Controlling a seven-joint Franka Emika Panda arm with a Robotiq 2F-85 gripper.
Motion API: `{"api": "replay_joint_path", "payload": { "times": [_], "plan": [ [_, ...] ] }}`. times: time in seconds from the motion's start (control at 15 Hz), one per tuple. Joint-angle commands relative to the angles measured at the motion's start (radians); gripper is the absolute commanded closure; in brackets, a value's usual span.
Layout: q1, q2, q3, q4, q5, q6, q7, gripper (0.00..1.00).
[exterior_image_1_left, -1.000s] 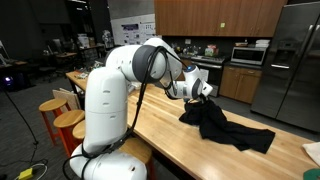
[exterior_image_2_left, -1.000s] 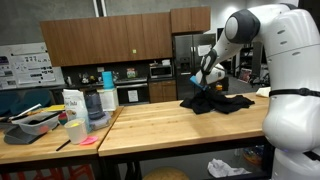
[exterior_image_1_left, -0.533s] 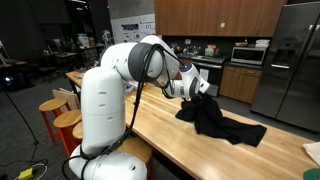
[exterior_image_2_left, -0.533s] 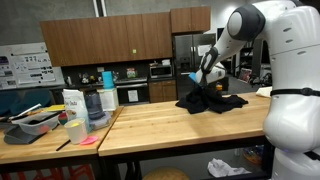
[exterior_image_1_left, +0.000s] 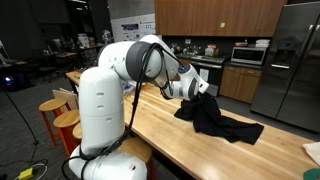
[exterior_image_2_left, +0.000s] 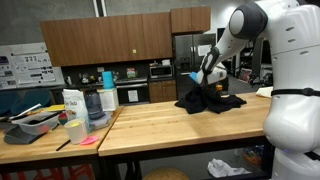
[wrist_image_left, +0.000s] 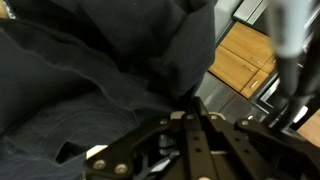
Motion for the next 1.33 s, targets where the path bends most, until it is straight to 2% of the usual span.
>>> {"api": "replay_joint_path", "payload": {
  "times": [0.0, 0.47, 0.53, 1.27],
  "plan": [
    [0.027, -0.039, -0.039, -0.041, -0.014, 0.026, 0.036, 0.99],
    [0.069, -0.043, -0.12, -0.097, -0.01, 0.123, 0.044, 0.99],
    [0.043, -0.01, -0.087, -0.053, 0.0, 0.075, 0.017, 0.96],
    [0.051, -0.012, -0.101, -0.071, 0.0, 0.1, 0.017, 0.96]
  ]
}}
